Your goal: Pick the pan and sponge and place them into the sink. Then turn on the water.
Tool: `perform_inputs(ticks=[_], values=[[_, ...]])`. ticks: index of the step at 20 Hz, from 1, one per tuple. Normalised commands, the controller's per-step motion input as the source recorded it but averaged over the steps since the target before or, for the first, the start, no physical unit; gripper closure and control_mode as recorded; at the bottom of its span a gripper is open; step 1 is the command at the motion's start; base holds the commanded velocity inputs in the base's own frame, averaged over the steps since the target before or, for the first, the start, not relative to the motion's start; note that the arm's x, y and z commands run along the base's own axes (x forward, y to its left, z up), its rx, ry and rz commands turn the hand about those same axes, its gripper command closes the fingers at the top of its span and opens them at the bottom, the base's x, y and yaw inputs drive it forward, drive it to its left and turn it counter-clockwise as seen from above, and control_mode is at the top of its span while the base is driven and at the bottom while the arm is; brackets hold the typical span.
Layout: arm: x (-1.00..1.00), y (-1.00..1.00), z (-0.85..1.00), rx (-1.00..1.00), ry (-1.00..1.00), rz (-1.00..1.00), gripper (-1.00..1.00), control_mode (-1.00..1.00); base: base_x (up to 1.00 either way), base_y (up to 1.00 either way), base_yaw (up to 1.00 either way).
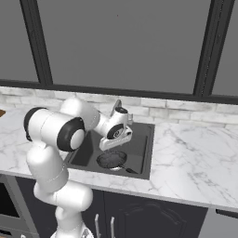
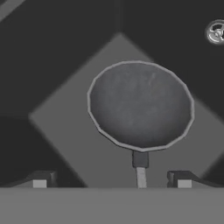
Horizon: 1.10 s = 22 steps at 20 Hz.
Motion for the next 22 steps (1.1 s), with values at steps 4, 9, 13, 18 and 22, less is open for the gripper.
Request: perform_inputs(ticks=[4, 9, 13, 18, 22], values=[[-0.3, 0.0, 0.21, 0.1, 0.04, -0.11, -1.0, -1.0, 0.0, 0.0, 0.0], [-0.32, 0.07, 0.27, 0.06, 0.01, -0.11, -1.0, -1.0, 0.0, 0.0, 0.0], [-0.32, 0.27, 0.32, 0.0, -0.01, -0.09, -1.0, -1.0, 0.0, 0.0, 0.0], [-0.24, 0.34, 0.31, -0.03, -0.03, -0.06, -1.0, -1.0, 0.0, 0.0, 0.0], [-0.22, 0.42, 0.26, -0.05, -0.05, -0.03, -1.0, -1.0, 0.0, 0.0, 0.0]])
